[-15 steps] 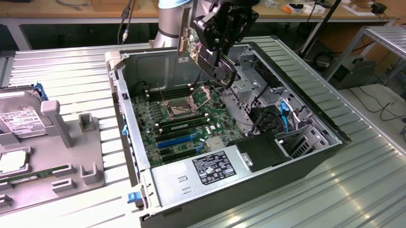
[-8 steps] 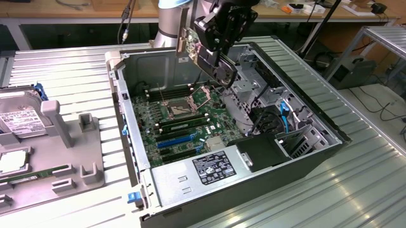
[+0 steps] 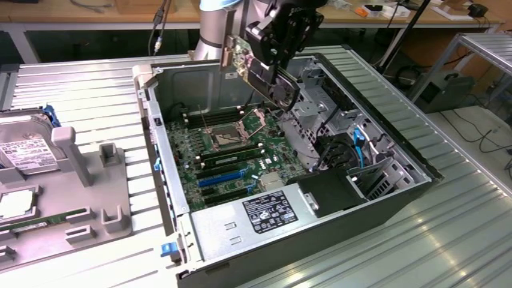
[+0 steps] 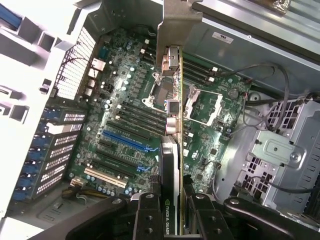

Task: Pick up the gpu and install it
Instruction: 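Insert the gpu into the slot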

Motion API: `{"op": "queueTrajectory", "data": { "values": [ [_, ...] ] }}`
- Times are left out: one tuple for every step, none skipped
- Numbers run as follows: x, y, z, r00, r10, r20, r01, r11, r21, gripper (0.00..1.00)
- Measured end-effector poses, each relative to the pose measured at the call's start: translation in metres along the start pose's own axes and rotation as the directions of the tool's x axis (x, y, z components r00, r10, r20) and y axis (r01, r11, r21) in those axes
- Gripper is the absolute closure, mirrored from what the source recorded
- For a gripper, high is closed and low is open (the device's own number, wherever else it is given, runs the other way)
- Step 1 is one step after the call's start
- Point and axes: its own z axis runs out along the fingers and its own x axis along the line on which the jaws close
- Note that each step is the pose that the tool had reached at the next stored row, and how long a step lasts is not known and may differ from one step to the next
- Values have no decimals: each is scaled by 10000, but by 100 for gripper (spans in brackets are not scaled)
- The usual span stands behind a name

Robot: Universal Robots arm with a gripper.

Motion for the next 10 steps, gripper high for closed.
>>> {"op": "queueTrajectory", "data": {
  "values": [
    [0,0,0,10000,-61,-2,61,10000,-2,73],
    [0,0,0,9999,-125,-5,125,9999,-3,73],
    [0,0,0,9998,-200,-8,200,9998,-5,73],
    [0,0,0,9996,-266,-11,266,9996,-6,73],
    [0,0,0,9994,-347,-14,347,9994,-8,73],
    [0,0,0,9993,-385,-16,385,9993,-10,73],
    [0,0,0,9991,-415,-17,415,9991,-11,73],
    [0,0,0,9990,-448,-18,448,9990,-11,73],
    [0,0,0,9988,-483,-19,483,9988,-12,73],
    [0,0,0,9987,-514,-21,514,9987,-13,73]
  ]
}}
